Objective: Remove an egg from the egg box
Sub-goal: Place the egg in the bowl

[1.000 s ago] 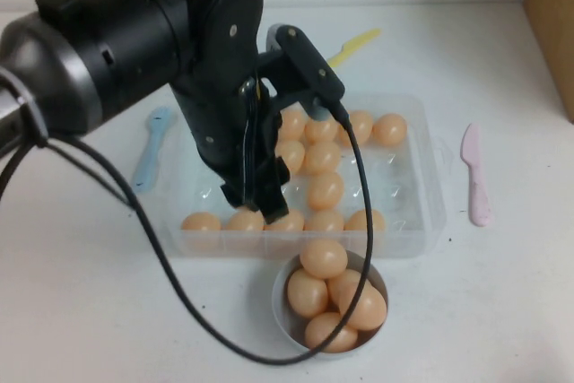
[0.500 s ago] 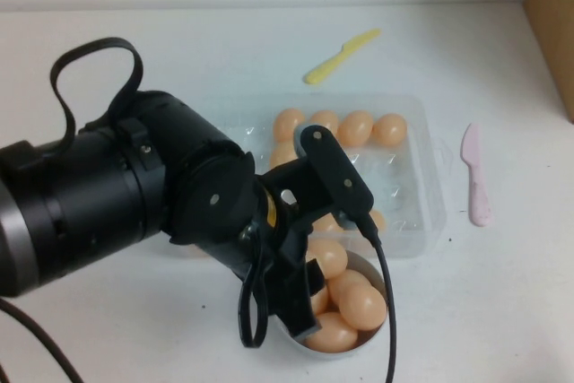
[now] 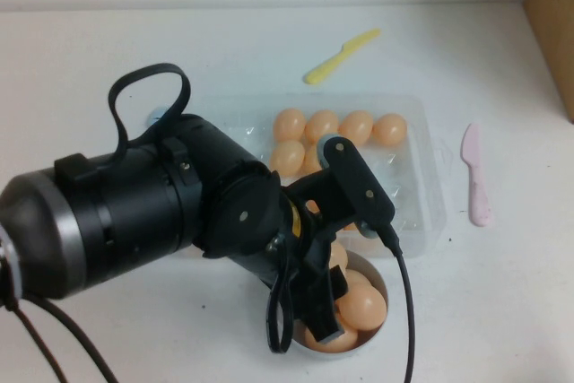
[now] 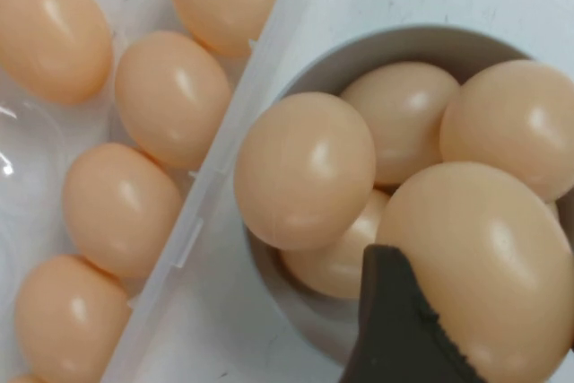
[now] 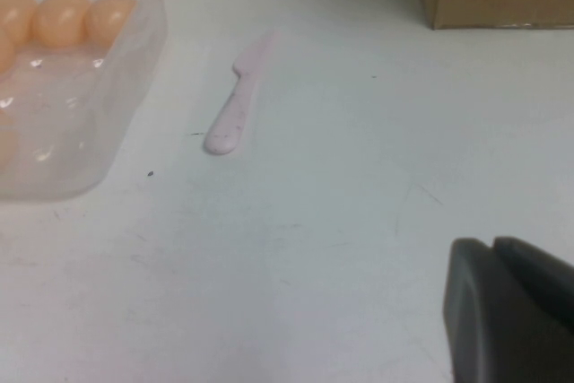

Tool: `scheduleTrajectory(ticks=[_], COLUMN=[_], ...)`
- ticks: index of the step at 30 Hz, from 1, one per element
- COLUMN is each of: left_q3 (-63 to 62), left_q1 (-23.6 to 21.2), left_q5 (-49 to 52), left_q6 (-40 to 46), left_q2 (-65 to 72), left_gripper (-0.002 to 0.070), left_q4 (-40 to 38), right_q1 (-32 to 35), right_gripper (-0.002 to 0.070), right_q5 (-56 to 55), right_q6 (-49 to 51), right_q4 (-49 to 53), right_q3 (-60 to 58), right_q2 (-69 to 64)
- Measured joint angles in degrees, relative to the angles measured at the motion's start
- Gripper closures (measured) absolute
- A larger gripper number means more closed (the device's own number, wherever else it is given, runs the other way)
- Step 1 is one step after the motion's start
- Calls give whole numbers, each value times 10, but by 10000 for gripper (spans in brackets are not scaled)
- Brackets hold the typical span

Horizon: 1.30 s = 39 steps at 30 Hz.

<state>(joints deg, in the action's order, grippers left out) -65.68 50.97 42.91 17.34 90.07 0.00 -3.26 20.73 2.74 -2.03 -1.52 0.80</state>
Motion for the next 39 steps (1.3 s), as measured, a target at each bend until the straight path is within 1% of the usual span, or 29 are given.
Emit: scheduleTrajectory(ticks=[11,22,25,32,39], left_q3=[15,18,18,18,18], left_q1=[-14,-14,-14,-14,-14], left_q5=[6,-18,-21,-26,-26], left_q6=[2,2,2,2,2], left_q2=[4,16,24,26,26], left_gripper=[345,344,325,253,239], left_q4=[8,0,-4,-5,-5], right_q1=[0,0,0,0,0], right_gripper=[694,694,694,694,694], right_q5=[0,0,0,0,0], right_q6=[0,0,0,2,1], right_q4=[0,0,0,0,0], right_q3=[0,0,0,0,0], right_q2=[0,0,0,0,0])
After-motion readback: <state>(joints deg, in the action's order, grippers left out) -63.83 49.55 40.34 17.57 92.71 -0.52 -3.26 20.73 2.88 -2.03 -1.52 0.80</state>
